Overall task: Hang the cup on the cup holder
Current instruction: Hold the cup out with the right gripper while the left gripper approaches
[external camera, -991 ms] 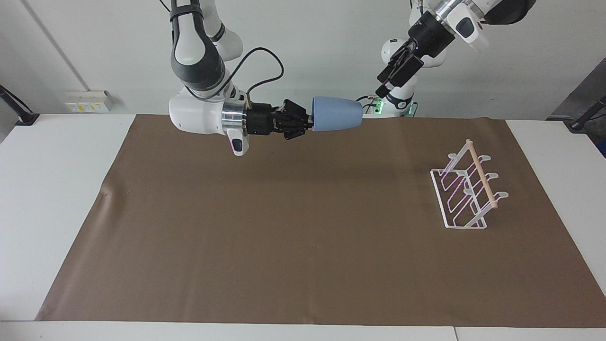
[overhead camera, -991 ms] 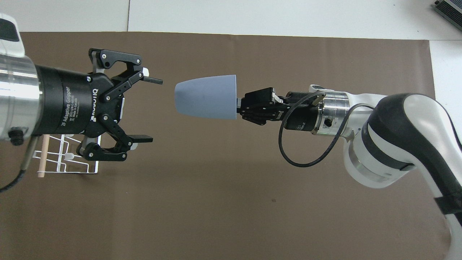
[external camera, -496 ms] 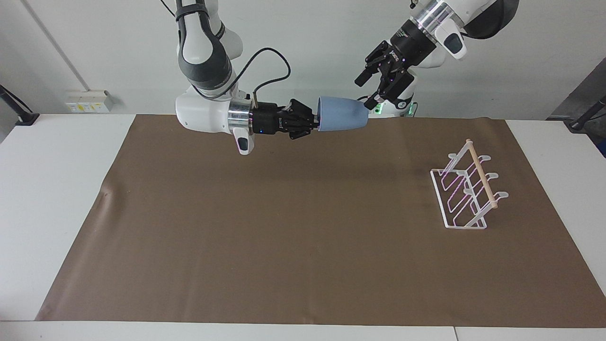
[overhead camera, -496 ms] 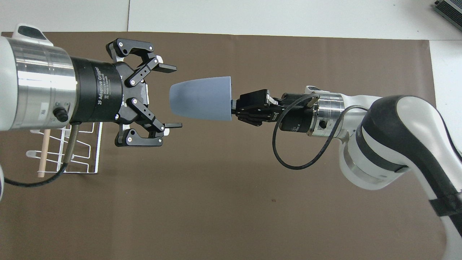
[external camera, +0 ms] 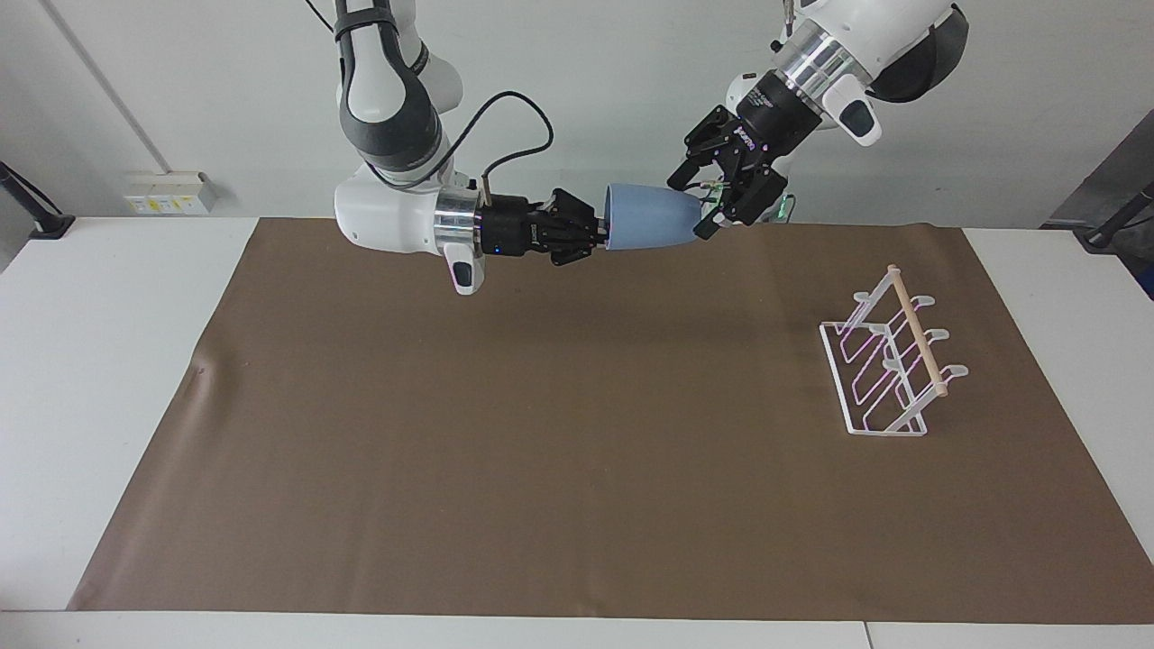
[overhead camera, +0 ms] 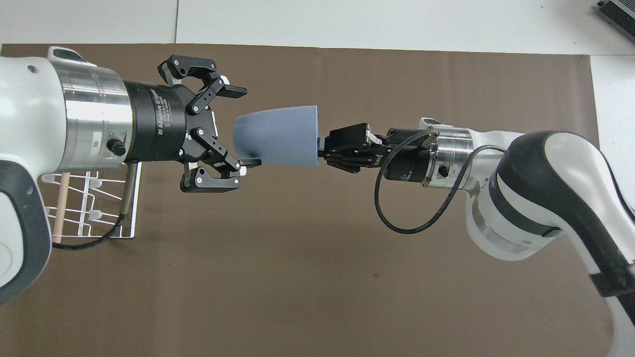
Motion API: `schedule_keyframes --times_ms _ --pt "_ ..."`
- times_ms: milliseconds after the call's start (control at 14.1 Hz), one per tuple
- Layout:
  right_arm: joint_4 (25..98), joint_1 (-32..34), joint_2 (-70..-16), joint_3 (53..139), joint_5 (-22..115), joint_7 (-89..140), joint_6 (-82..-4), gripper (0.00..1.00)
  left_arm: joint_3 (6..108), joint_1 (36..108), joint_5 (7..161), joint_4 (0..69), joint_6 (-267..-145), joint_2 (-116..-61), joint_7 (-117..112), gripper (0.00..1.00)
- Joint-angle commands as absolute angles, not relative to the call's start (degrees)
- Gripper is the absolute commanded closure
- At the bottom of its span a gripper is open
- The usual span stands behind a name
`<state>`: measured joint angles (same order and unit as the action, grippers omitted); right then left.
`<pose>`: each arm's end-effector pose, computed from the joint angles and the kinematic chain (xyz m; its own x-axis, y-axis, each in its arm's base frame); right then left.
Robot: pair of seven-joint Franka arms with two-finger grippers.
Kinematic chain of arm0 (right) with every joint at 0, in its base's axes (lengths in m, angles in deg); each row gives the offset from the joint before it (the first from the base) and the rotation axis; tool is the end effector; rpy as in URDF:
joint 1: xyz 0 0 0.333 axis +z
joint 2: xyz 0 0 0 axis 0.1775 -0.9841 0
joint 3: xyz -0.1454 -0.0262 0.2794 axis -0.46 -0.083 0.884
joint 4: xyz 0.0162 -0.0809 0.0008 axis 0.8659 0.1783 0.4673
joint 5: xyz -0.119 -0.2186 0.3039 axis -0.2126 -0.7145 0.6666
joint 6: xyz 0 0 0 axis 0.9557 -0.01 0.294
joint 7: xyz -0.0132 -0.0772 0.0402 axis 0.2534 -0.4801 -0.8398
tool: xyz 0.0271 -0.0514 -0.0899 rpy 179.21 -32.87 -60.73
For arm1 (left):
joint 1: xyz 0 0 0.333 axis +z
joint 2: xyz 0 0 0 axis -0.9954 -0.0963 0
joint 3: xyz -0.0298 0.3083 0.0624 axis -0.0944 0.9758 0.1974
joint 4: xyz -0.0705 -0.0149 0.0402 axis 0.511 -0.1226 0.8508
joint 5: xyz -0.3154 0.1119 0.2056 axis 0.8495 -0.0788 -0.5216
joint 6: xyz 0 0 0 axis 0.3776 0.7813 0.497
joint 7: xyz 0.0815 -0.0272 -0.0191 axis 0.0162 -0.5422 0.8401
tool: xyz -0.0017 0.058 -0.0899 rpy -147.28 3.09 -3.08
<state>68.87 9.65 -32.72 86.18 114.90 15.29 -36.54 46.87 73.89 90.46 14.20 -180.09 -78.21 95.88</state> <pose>0.5568 0.2453 0.5085 0.9852 -0.0961 -0.1419 -0.1431 -0.0061 -0.9897 0.5215 -0.2694 0.6879 -0.0456 0.7829 -0.6204 0.9845 0.1404 0.1049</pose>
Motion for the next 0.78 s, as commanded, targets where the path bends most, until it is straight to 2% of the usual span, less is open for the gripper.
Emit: schedule_keyframes --times_ms 0,283,425,496,708 --pt "70.7 9.4 -31.3 86.5 116.7 12.7 -36.6 1.0 47.5 71.1 88.3 16.1 -182.9 -77.7 96.9 0.0" --pt "70.7 9.3 -31.3 86.5 116.7 12.7 -36.5 1.0 47.4 70.9 87.9 16.2 -183.3 -77.7 97.0 0.02" --pt "70.7 9.3 -31.3 86.5 116.7 12.7 -36.5 1.0 47.3 70.8 87.7 16.3 -183.9 -77.7 96.6 0.81" --pt "70.7 9.3 -31.3 86.5 116.7 12.7 -36.5 1.0 47.3 70.6 87.2 16.2 -183.7 -77.7 96.2 1.0" --pt "70.7 9.2 -31.3 86.5 116.7 12.7 -36.4 1.0 47.3 70.1 85.1 16.1 -183.7 -77.7 96.7 1.0"
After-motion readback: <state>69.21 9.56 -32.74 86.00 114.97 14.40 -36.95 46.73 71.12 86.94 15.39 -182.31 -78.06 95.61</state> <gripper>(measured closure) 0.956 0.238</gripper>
